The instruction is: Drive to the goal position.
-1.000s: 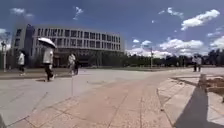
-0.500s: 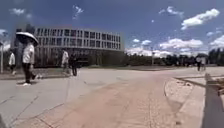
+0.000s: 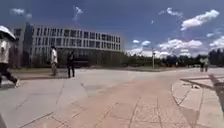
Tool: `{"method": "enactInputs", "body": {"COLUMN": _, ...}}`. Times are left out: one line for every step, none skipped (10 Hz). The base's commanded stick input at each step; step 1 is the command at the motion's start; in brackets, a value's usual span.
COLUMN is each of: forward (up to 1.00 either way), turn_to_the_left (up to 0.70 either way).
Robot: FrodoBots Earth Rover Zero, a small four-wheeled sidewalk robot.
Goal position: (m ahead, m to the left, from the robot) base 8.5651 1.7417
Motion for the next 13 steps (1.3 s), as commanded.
{"method": "enactInputs", "body": {"forward": 0.7, "turn_to_the_left": 0.06}}
{"method": "enactInputs", "body": {"forward": 0.7, "turn_to_the_left": 0.04}}
{"method": "enactInputs", "body": {"forward": 0.7, "turn_to_the_left": 0.0}}
{"method": "enactInputs", "body": {"forward": 0.7, "turn_to_the_left": 0.0}}
{"method": "enactInputs", "body": {"forward": 0.7, "turn_to_the_left": 0.0}}
{"method": "enactInputs", "body": {"forward": 0.7, "turn_to_the_left": 0.01}}
{"method": "enactInputs", "body": {"forward": 0.7, "turn_to_the_left": 0.33}}
{"method": "enactInputs", "body": {"forward": 0.7, "turn_to_the_left": 0.35}}
{"method": "enactInputs", "body": {"forward": 0.7, "turn_to_the_left": 0.23}}
{"method": "enactInputs", "body": {"forward": 0.7, "turn_to_the_left": 0.0}}
{"method": "enactInputs", "body": {"forward": 0.7, "turn_to_the_left": 0.02}}
{"method": "enactInputs", "body": {"forward": 0.7, "turn_to_the_left": 0.0}}
{"method": "enactInputs", "body": {"forward": 0.7, "turn_to_the_left": 0.0}}
